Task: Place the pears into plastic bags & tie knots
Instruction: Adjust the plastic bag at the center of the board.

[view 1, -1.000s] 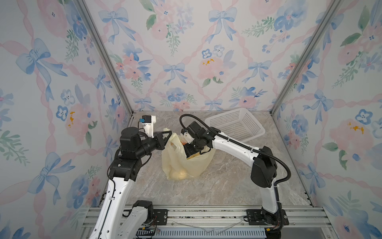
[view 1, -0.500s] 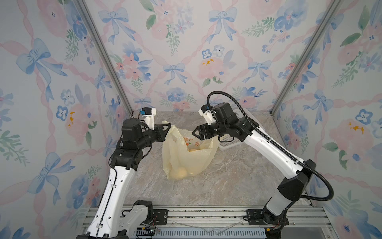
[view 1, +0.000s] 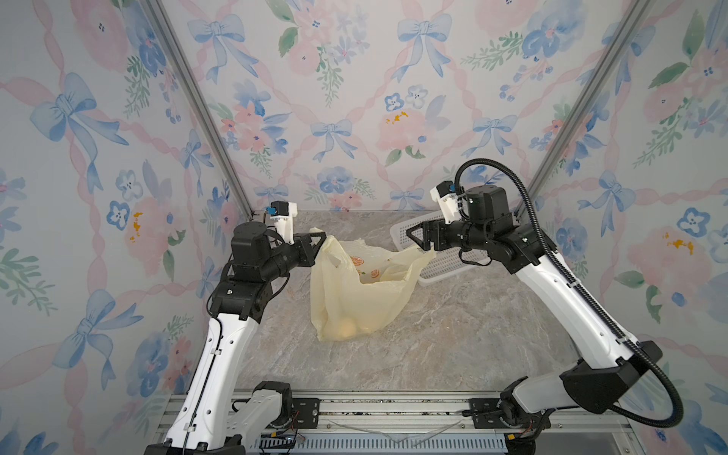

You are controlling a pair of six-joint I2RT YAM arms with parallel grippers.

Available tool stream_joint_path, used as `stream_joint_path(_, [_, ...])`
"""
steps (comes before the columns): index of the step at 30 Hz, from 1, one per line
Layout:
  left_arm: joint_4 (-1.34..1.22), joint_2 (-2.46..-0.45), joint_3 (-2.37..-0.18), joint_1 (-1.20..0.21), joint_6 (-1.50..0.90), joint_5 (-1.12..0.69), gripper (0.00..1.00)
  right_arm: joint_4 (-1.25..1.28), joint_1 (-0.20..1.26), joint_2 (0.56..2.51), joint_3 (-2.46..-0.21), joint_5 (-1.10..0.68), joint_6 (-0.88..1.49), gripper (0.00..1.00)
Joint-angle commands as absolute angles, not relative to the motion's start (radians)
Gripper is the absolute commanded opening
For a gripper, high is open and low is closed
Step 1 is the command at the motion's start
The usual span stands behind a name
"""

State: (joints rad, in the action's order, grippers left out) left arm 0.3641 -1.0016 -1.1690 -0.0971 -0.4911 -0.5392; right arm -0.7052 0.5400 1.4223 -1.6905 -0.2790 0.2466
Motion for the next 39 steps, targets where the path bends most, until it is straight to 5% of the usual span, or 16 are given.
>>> stream_joint_path(1, [0.354,-0.984,-1.170,-0.094,-0.487,-0.573,0.00,-0.599,0.610,1.356,-1.646,-0.445,0.166,0.84])
stream_joint_path(8, [0.349,-0.959,-1.155,-0.094,-0.467,-0.666,0.00,-0.536,0.782,1.577,-1.813,-0.614,0.168,0.78])
stream_joint_path(16, [0.334,-0.946,-1.170,-0.094,-0.453,-0.696,0.00,-0.506,0.797,1.814,-2.029,-0.836,0.369,0.64])
stream_joint_path(27, [0.334,-0.929,-1.157,-0.095,-0.444,-0.633,0.00,-0.471,0.803,1.865,-2.074,-0.878,0.449,0.08])
stream_joint_path(31, [0.334,-0.910,-1.152,-0.094,-0.436,-0.590,0.09,-0.469,0.800,1.847,-2.071,-0.871,0.461,0.00])
stream_joint_path(33, [0.337,-0.904,-1.156,-0.095,-0.433,-0.589,0.26,-0.462,0.795,1.835,-2.071,-0.864,0.472,0.00])
stream_joint_path(36, [0.334,-0.865,-1.148,-0.095,-0.425,-0.532,0.66,-0.419,0.786,1.810,-2.055,-0.845,0.505,0.00])
stream_joint_path(39, [0.323,-0.809,-1.136,-0.095,-0.423,-0.434,0.77,-0.382,0.775,1.788,-2.039,-0.823,0.527,0.00])
